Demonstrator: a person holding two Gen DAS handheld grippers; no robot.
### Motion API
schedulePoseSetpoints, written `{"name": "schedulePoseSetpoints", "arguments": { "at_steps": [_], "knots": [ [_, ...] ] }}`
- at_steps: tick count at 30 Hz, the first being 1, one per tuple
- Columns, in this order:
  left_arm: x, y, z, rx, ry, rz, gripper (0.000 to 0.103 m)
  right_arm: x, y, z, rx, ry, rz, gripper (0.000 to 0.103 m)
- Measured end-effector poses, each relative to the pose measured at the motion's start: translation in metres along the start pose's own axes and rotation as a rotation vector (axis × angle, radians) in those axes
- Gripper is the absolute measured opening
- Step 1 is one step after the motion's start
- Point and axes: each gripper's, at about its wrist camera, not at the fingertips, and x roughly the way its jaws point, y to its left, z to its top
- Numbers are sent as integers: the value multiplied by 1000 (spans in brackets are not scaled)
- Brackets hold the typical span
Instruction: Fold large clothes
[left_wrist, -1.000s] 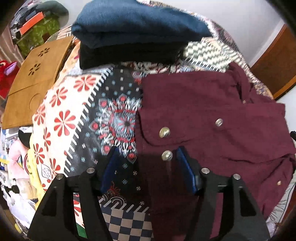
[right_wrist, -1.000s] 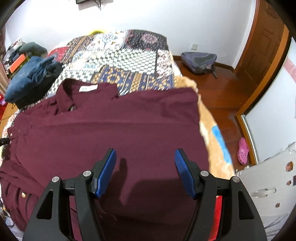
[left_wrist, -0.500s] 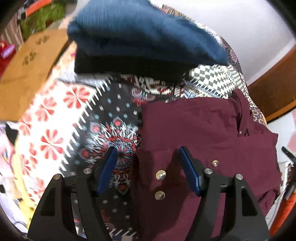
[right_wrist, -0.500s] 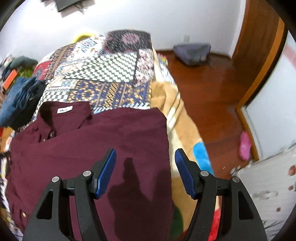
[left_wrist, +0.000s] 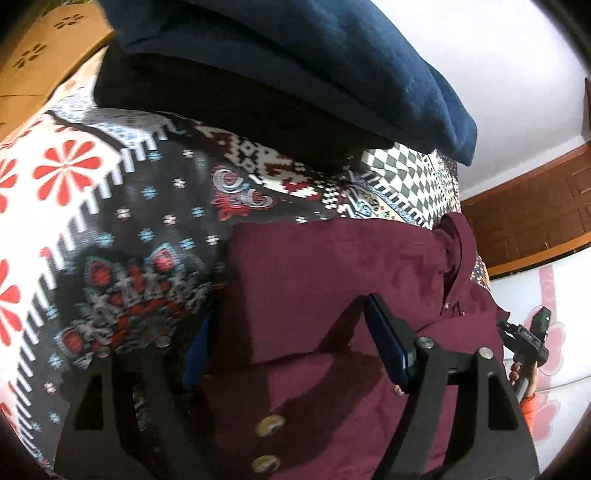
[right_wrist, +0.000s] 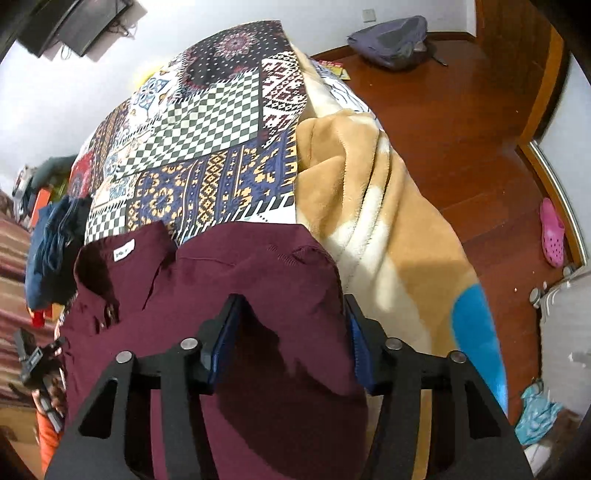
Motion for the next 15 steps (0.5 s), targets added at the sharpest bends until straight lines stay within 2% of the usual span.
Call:
{"name": "schedulePoseSetpoints", "arguments": {
  "at_steps": [1, 2, 3, 5, 9, 11, 15],
  "knots": [
    [0, -3, 0, 4, -3, 16, 68, -3, 2, -1, -1, -17, 4, 33],
    [-1, -6, -1, 18, -16, 48, 38, -6, 3, -1, -7, -22, 11, 27],
    [-2, -13, -1, 45, -21, 94, 26, -10, 5, -2, -10, -33, 12, 20],
    [-7, -22, -4, 83, -53, 138, 15, -22, 11, -5, -32, -75, -2, 14],
    [-32, -54, -8, 194, -138, 213, 10, -46, 30, -7, -91, -157, -25, 9],
    [-48, -72, -6, 222, -186, 208, 5, -63, 39, -6, -106, -199, -6, 8],
    [-91, -114, 3, 263, -307, 154, 4, -98, 56, -1, -132, -270, 31, 7]
  ]
}}
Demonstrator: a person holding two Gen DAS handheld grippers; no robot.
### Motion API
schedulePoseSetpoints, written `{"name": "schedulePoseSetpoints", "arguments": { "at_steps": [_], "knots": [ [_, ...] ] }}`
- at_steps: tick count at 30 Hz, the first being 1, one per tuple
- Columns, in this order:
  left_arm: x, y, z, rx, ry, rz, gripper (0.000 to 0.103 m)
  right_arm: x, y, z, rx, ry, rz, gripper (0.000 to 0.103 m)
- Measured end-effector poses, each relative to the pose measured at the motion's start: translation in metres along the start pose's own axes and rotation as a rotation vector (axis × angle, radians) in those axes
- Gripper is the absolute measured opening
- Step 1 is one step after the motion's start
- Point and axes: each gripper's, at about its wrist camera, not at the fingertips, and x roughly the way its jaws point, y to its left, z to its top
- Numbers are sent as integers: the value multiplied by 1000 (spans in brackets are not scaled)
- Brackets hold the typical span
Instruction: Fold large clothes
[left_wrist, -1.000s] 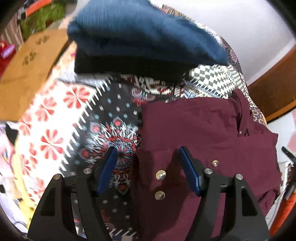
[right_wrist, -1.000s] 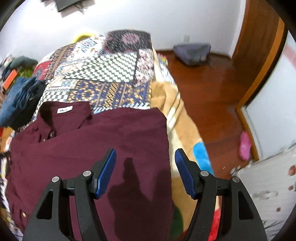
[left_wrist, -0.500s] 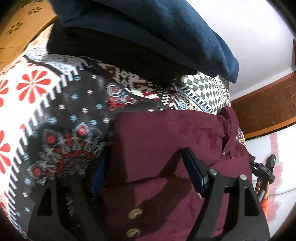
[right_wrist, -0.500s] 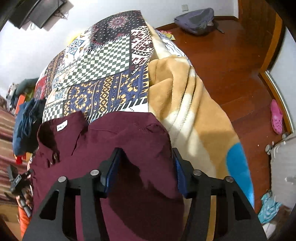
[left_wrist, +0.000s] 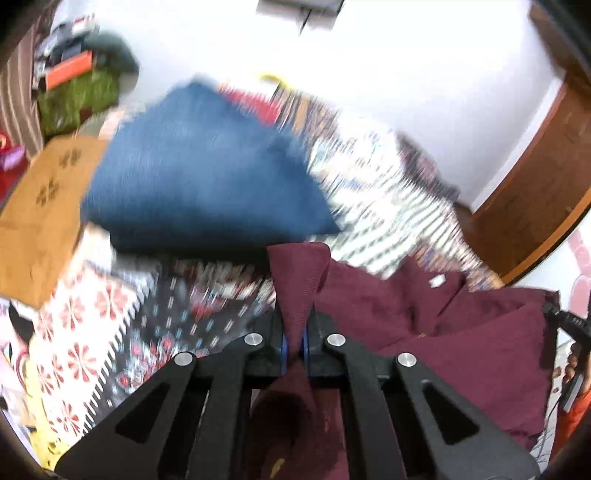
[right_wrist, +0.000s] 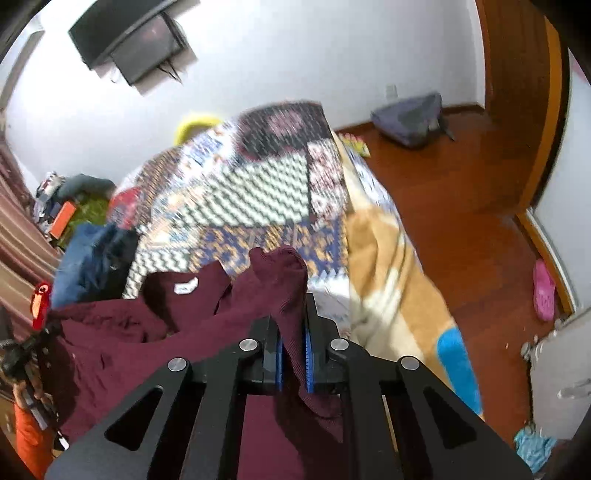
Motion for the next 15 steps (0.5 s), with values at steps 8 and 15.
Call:
{"name": "schedulePoseSetpoints", "arguments": {
  "at_steps": [8, 15],
  "knots": [
    [-55, -66, 69, 126, -184, -63, 3, -34, 31, 38, -57, -135, 18, 7],
    [-3, -74, 104, 175, -113, 4, 4, 7, 29, 69, -64, -119, -57, 7]
  ]
}}
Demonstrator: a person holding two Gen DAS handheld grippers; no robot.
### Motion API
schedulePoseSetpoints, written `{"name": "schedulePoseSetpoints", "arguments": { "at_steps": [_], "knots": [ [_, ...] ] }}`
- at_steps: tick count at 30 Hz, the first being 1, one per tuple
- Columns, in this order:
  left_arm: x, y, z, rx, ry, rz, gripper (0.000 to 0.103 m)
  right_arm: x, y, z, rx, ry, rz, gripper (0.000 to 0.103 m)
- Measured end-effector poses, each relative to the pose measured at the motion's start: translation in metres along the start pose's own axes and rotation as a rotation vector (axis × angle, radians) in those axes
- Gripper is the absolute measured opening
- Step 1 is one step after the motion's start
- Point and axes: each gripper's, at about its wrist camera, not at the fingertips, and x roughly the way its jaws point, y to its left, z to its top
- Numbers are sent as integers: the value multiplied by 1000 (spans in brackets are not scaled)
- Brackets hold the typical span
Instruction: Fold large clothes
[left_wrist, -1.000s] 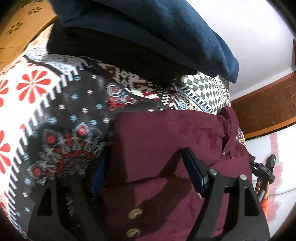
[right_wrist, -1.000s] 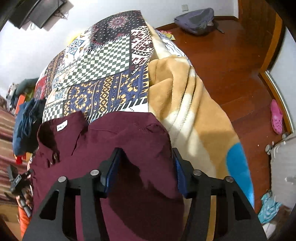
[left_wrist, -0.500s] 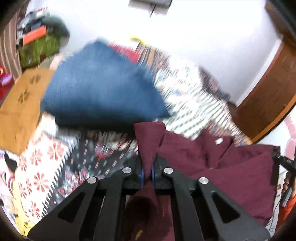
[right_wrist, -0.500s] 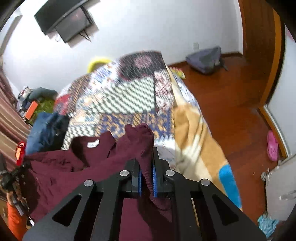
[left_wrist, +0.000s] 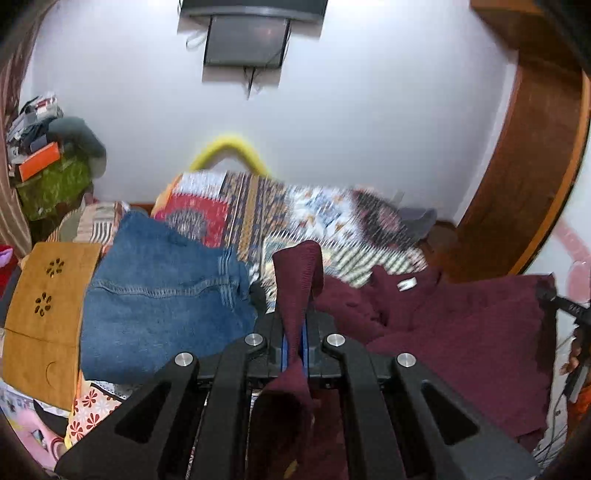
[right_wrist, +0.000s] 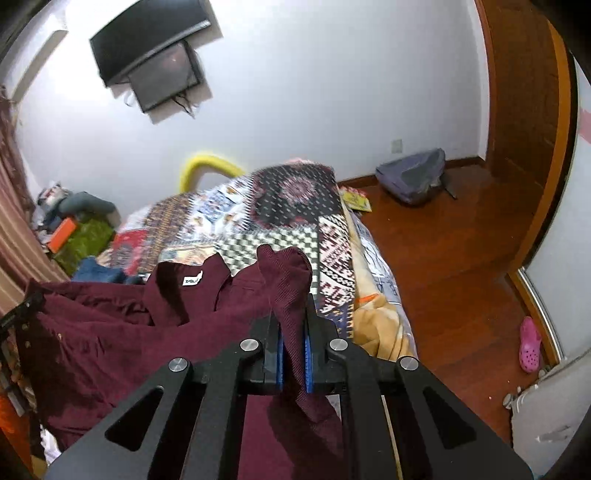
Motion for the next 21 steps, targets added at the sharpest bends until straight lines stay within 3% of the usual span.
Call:
{"name": "schedulePoseSetpoints", "arguments": {
  "at_steps": [6, 8, 12, 14, 17, 21],
  "knots": [
    [94, 27, -29, -35, 195, 86, 4, 67, -18, -18, -3, 119, -101, 7],
    [110, 32, -35, -28, 210, 111, 7, 85, -26, -26, -22, 146, -156, 7],
    [111, 33, -38, -5, 193, 106, 13, 97, -43, -33, -25, 182, -198, 11],
    [109, 30, -37, 25, 196, 132, 23, 95, -47, -34, -13, 197, -207, 11],
    [94, 22, -37, 75, 170, 198, 40, 80, -46, -32, -12, 214, -242, 18],
    [72, 20, -34, 87, 143, 189, 45, 47, -33, -31, -40, 184, -223, 26]
  ]
}}
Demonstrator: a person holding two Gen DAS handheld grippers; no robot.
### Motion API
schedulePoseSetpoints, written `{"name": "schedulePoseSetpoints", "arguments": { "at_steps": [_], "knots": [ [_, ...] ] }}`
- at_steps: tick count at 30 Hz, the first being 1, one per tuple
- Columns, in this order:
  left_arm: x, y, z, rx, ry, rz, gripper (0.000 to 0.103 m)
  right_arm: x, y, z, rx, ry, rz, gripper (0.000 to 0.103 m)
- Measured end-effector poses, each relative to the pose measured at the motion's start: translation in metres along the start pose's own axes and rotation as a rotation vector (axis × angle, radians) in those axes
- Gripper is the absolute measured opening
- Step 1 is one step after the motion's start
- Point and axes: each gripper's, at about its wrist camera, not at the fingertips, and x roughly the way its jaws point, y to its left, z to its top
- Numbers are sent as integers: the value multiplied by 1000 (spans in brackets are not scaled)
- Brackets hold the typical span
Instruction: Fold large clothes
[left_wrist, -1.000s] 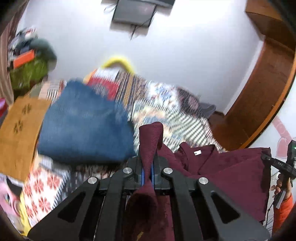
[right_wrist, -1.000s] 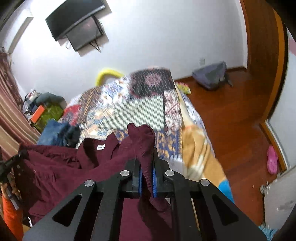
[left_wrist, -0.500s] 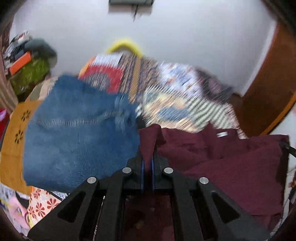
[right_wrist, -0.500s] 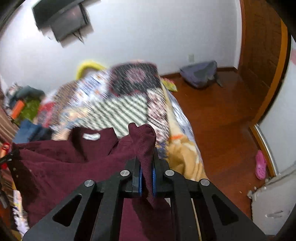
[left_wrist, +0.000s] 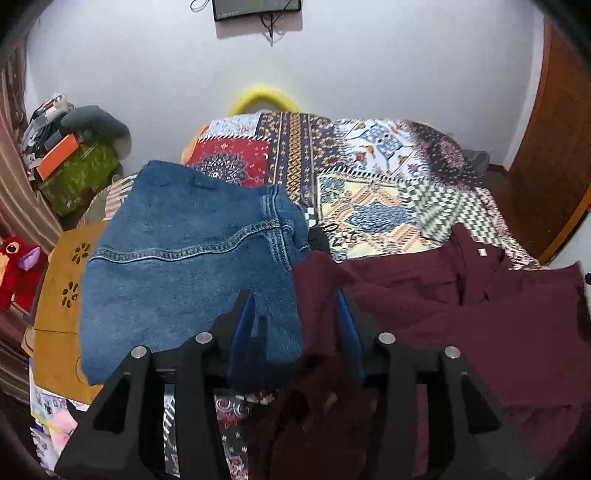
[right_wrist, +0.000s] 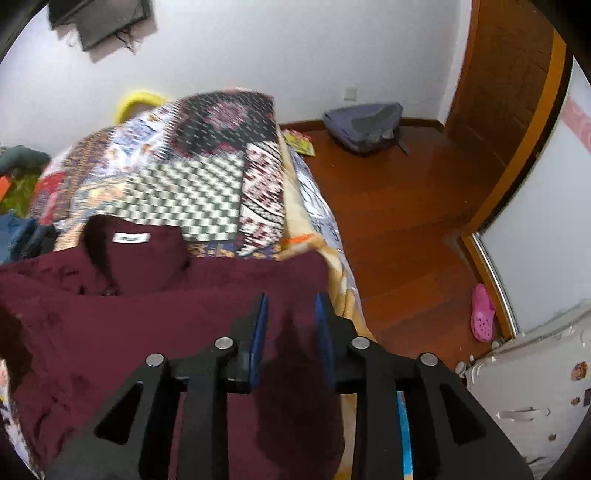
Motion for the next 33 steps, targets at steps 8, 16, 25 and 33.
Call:
{"name": "schedulePoseSetpoints", "arguments": {
  "at_steps": [8, 16, 25, 33],
  "knots": [
    [-57, -4, -22, 87, -66, 5, 64, -84, 36, -28, -163, -115, 60, 64],
    [-94, 5, -75, 125, -42, -27, 90, -119, 61, -81, -255, -117, 79, 64],
    [-79, 24, -163, 102, 144, -133, 91, -103, 57, -142, -192, 20, 105, 64],
    [-59, 47, -227, -5, 291, -185, 91, -95, 36, -191, -41, 105, 133, 64]
  ]
}}
